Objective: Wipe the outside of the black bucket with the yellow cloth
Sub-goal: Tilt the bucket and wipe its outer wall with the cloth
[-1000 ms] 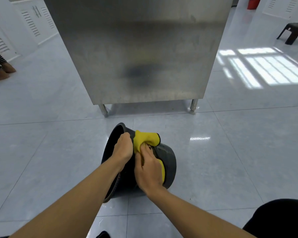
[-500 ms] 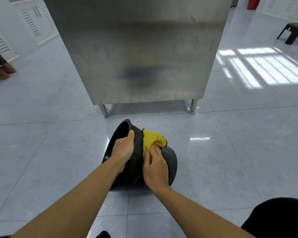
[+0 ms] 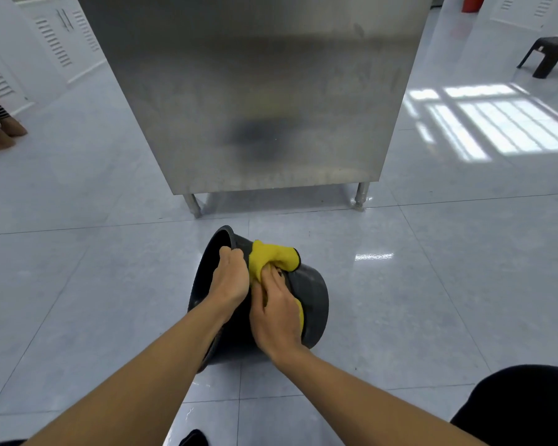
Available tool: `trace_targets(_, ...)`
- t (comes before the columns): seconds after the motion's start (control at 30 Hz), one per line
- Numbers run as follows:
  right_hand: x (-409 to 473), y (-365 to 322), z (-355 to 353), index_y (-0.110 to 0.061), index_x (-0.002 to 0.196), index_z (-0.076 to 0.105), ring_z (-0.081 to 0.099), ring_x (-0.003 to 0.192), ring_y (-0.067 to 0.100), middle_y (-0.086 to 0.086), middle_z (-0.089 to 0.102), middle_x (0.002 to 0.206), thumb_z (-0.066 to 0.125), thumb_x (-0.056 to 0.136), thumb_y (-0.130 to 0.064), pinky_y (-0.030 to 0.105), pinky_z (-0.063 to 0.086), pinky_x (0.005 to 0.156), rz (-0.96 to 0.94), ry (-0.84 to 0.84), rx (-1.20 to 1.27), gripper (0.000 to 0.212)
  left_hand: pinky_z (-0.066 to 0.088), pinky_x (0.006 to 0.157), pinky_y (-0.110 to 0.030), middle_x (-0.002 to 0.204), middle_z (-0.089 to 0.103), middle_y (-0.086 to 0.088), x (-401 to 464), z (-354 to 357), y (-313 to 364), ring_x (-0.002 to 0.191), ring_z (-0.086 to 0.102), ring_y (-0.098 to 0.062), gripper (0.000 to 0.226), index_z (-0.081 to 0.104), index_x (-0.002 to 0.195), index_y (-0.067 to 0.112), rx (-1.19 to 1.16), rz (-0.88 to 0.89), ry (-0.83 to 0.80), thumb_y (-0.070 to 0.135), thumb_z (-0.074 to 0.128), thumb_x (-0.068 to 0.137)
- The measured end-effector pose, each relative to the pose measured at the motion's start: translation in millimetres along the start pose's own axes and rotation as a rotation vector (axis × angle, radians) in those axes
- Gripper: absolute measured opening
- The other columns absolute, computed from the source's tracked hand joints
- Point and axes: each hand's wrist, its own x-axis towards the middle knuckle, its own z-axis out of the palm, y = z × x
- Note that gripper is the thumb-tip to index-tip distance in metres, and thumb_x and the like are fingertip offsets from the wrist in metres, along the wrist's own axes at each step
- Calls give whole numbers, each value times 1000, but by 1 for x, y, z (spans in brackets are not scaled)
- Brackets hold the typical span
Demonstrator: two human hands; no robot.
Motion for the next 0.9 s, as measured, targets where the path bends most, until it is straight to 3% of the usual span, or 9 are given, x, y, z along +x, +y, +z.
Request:
trace_targets(0.13,2,-10,4,-26,150,46,60,123,12,-5,54,149,37,107,-36,22,50,98,-59,-7,24,45,47,78,-43,86,58,-12,3,-7,0,81,55,-26,31,54,90,3,13,113,-57,28,39,102)
trace_targets(0.23,6,-6,4,-25,154,42,57,129,13,-5,50,154,37,108,-36,13,43,100,-51,-12,0,48,52,96,-46,104,70,-11,7,-9,0,101,66,-26,35,67,101,14,8,107,-128,35,39,105)
trace_targets(0.37,10,1,-3,-24,154,42,52,135,12,-5,50,154,40,108,-31,0,32,100,-34,-7,11,46,44,107,-48,122,67,-6,4,-3,4,116,61,-26,49,65,117,19,76,39,-148,48,28,105)
trace_targets(0.5,11,16,-8,-27,152,43,53,133,16,-7,50,151,38,108,-31,24,44,106,49,12,-22,45,37,112,-53,150,48,-24,7,0,2,135,47,-42,68,38,151,7,98,-52,-80,50,21,102)
trace_targets(0.6,11,35,-14,-26,152,41,53,131,23,-3,49,152,35,108,-31,30,45,96,151,8,-91,45,38,98,-44,147,46,-21,5,0,1,126,48,-38,64,21,156,5,105,-98,-10,40,23,102)
trace_targets(0.7,11,48,-20,-25,154,38,51,132,25,0,47,153,34,108,-29,35,44,96,262,15,-102,47,33,104,-44,152,40,-18,1,1,4,129,44,-36,65,9,161,11,92,-101,-32,38,22,102)
trace_targets(0.77,11,54,-23,-23,152,41,50,133,27,3,50,150,34,108,-27,39,43,102,346,42,-75,45,36,108,-43,145,48,-14,5,2,6,125,49,-33,61,26,158,13,84,-100,-74,39,22,103)
trace_targets(0.83,12,61,-28,-17,142,48,53,128,34,10,55,144,34,108,-26,41,44,98,437,50,-91,39,41,98,-38,119,56,-7,6,3,7,105,54,-26,54,53,136,9,73,-95,-110,42,24,104)
trace_targets(0.9,10,68,-32,-11,131,51,57,121,40,17,58,137,33,108,-26,41,43,91,519,40,-114,33,46,97,-41,102,57,-3,7,4,5,97,56,-24,60,57,135,7,37,-96,-124,51,29,104)
